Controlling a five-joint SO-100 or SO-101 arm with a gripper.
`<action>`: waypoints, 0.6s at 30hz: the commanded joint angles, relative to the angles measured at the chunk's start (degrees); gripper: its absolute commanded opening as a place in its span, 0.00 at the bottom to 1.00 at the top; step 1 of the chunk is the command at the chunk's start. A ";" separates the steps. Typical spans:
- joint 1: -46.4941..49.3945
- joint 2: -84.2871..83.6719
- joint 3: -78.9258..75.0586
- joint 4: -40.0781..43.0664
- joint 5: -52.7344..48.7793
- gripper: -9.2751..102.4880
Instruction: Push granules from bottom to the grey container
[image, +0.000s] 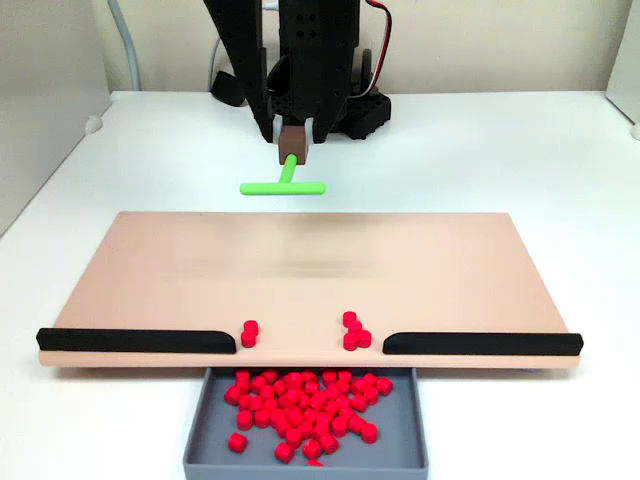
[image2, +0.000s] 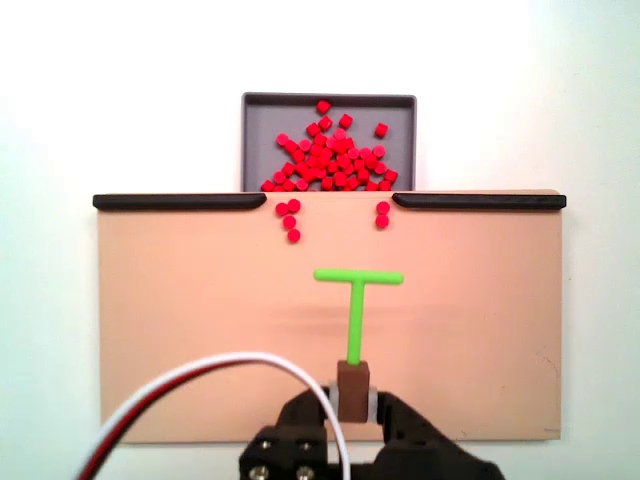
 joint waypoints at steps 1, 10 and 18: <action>0.18 7.12 5.36 0.00 -1.32 0.08; -0.62 12.39 9.05 -0.70 -2.72 0.09; -1.05 12.57 9.05 -0.70 -1.93 0.09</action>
